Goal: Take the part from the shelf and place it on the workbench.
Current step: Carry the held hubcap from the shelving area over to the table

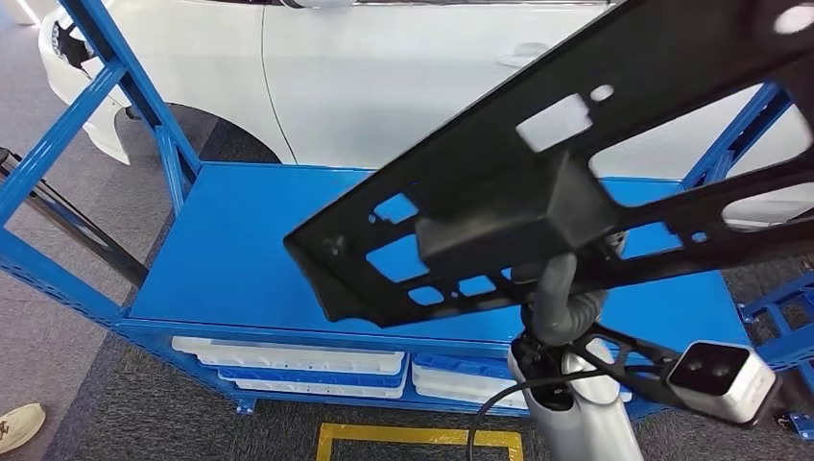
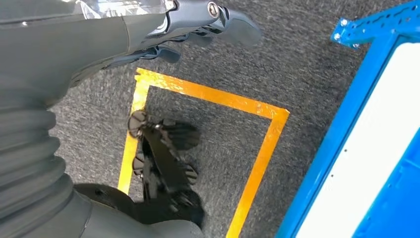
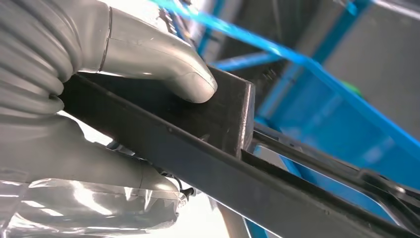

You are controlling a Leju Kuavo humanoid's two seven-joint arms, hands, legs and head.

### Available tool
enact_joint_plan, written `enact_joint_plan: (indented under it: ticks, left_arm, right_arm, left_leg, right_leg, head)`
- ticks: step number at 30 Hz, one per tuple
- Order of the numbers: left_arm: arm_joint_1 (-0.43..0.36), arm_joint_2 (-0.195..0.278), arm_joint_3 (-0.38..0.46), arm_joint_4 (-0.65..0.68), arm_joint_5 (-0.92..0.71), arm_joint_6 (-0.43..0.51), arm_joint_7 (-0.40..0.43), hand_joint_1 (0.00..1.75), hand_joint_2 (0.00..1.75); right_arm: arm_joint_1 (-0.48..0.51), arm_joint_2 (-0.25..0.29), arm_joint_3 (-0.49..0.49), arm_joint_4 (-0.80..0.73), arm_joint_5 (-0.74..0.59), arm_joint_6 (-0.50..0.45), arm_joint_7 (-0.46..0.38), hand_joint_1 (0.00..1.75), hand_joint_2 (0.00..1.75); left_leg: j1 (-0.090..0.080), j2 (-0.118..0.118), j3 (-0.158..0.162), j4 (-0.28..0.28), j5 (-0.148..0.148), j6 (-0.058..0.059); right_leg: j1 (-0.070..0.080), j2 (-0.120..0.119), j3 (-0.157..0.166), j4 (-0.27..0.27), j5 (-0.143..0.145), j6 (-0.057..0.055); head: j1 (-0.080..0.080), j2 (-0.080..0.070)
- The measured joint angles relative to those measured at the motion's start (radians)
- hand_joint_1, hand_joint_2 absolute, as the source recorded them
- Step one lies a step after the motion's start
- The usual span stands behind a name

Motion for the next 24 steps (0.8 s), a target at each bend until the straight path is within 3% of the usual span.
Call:
enact_joint_plan:
  ticks: [2,6,8,11,12,13,14,16,18,21,22,24]
  left_arm:
    - [-0.001,0.003,0.003,0.0,0.0,0.003,0.0,0.0,1.75]
    - [-0.001,0.008,0.005,0.0,0.0,0.007,0.0,0.0,1.75]
    - [-0.004,0.008,0.005,0.0,0.0,0.007,0.0,0.0,1.75]
    - [-0.006,0.008,0.005,0.0,0.0,0.007,0.0,0.0,1.75]
    - [-0.005,0.008,0.005,0.0,0.0,0.008,0.0,0.0,1.75]
    - [-0.005,0.008,0.005,0.0,0.0,0.01,0.0,0.0,1.75]
    - [-0.005,0.008,0.005,0.0,0.0,0.013,0.001,0.0,1.75]
    - [-0.005,0.008,0.007,0.0,0.0,0.022,0.002,0.0,1.75]
    - [-0.004,0.007,0.01,0.0,0.0,0.028,0.004,0.0,1.75]
    - [-0.002,0.007,0.012,0.0,0.0,0.036,0.007,0.0,1.75]
    - [0.0,0.007,0.013,0.0,0.0,0.038,0.008,0.0,1.75]
    - [0.004,0.007,0.014,0.0,0.0,0.04,0.011,0.0,1.75]
  right_arm:
    - [0.031,-0.001,0.04,0.002,0.033,-0.005,0.0,1.75,1.75]
    - [0.049,-0.007,0.142,0.067,0.074,-0.035,0.0,1.75,1.75]
    - [0.042,-0.011,0.185,0.103,0.079,-0.035,0.0,1.75,1.75]
    - [0.026,-0.016,0.229,0.165,0.076,-0.034,0.0,1.75,1.75]
    - [0.02,-0.017,0.242,0.188,0.071,-0.032,0.0,1.75,1.75]
    - [0.015,-0.018,0.256,0.214,0.065,-0.028,0.0,1.75,1.75]
    - [0.01,-0.019,0.271,0.236,0.059,-0.024,0.0,1.75,1.75]
    - [-0.003,-0.018,0.297,0.268,0.047,-0.011,0.0,1.75,1.75]
    - [-0.017,-0.014,0.313,0.283,0.037,0.003,-0.001,1.75,1.75]
    - [-0.028,-0.012,0.323,0.301,0.023,0.015,-0.001,1.75,1.75]
    - [-0.03,-0.01,0.323,0.305,0.019,0.018,-0.001,1.75,1.75]
    - [-0.031,-0.005,0.323,0.309,0.014,0.021,-0.001,1.75,1.75]
  left_leg:
    - [-0.006,0.0,0.054,-0.11,0.039,0.011]
    - [-0.009,0.001,0.059,-0.142,0.059,0.025]
    - [-0.003,0.004,0.052,-0.154,0.077,0.036]
    - [-0.002,0.005,0.028,-0.156,0.097,0.042]
    - [-0.002,0.005,0.019,-0.156,0.104,0.041]
    - [-0.002,0.005,0.01,-0.154,0.11,0.039]
    - [-0.002,0.005,0.0,-0.152,0.116,0.037]
    - [-0.002,0.004,-0.017,-0.145,0.127,0.03]
    - [-0.003,0.004,-0.025,-0.142,0.139,0.018]
    - [0.0,0.003,-0.028,-0.145,0.155,-0.002]
    - [0.001,0.003,-0.033,-0.136,0.142,-0.006]
    - [0.004,0.003,-0.059,-0.061,0.062,-0.012]
  right_leg:
    - [0.004,0.001,-0.003,0.003,0.001,0.005]
    - [0.003,0.001,-0.009,0.003,0.007,0.026]
    - [0.001,0.001,-0.025,0.044,-0.036,0.038]
    - [-0.012,0.001,-0.082,0.222,-0.156,0.054]
    - [-0.015,0.001,-0.088,0.261,-0.171,0.058]
    - [-0.018,0.0,-0.076,0.264,-0.165,0.061]
    - [-0.02,0.0,-0.045,0.227,-0.143,0.062]
    - [-0.021,-0.001,0.05,0.086,-0.099,0.058]
    - [-0.016,0.0,0.105,-0.007,-0.085,0.048]
    - [-0.011,-0.001,0.1,-0.022,-0.072,0.027]
    - [-0.013,-0.003,0.094,-0.024,-0.063,0.019]
    - [-0.016,-0.006,0.077,-0.029,-0.041,0.006]
  head:
    - [0.001,0.0]
    - [0.001,0.0]
    - [0.004,0.0]
    - [0.007,0.0]
    - [0.007,0.0]
    - [0.007,0.0]
    - [0.007,0.0]
    - [0.007,0.0]
    - [0.006,0.0]
    - [0.007,0.0]
    - [0.006,0.0]
    - [0.004,0.0]
